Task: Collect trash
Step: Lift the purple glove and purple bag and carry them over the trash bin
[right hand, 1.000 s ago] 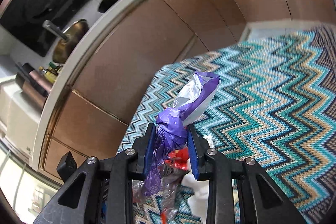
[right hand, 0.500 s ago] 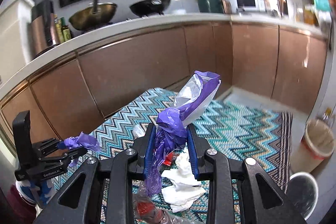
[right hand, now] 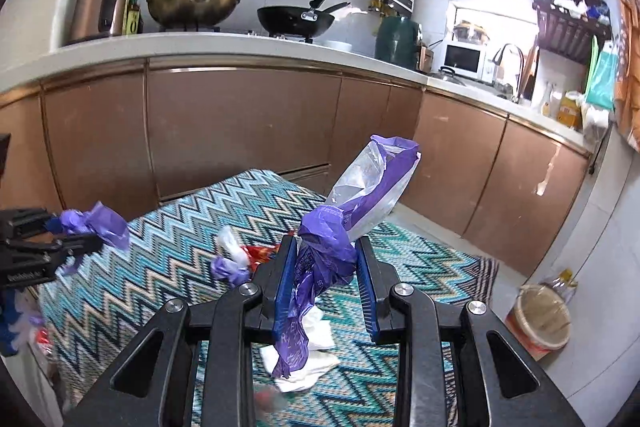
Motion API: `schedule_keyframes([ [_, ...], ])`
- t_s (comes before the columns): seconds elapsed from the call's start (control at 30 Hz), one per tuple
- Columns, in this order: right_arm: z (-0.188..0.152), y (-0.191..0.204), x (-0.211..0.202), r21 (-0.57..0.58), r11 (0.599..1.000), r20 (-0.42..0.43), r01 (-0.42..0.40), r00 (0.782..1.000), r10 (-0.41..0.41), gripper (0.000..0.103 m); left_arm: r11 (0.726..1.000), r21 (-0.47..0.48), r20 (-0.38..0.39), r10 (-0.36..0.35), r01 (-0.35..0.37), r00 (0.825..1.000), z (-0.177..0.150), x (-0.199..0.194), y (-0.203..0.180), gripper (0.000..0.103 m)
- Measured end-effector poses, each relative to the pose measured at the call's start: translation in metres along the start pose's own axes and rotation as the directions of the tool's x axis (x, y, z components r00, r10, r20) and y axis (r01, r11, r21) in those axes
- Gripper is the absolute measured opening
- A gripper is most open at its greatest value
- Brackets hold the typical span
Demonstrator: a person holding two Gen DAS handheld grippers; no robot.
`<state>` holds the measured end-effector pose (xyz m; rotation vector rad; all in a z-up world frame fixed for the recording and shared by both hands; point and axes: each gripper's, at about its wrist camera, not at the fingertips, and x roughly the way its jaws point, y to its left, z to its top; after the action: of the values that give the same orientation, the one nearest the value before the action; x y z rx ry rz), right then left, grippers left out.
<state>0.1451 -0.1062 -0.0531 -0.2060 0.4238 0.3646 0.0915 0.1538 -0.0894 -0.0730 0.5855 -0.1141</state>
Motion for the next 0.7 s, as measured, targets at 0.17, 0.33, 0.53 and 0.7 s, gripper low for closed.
schedule_keyframes([
  [0.17,0.002,-0.014,-0.021,0.044,0.999,0.029,-0.011,1.000,0.010,0.029,0.999,0.027,0.013,-0.018,0.018,1.000,0.008,-0.006,-0.021,0.041],
  [0.33,-0.006,-0.038,-0.044,0.075,0.997,0.049,0.012,0.999,-0.016,0.029,0.994,0.090,0.012,-0.069,0.067,0.998,0.019,-0.006,-0.066,0.041],
  [0.53,-0.033,-0.087,-0.068,0.146,0.986,0.038,0.075,0.996,-0.081,0.029,0.965,0.196,-0.038,-0.168,0.173,0.985,0.027,0.007,-0.149,0.041],
  [0.7,-0.072,-0.147,-0.086,0.241,0.957,-0.009,0.164,0.986,-0.167,0.029,0.917,0.281,-0.112,-0.261,0.282,0.959,0.030,0.027,-0.235,0.041],
])
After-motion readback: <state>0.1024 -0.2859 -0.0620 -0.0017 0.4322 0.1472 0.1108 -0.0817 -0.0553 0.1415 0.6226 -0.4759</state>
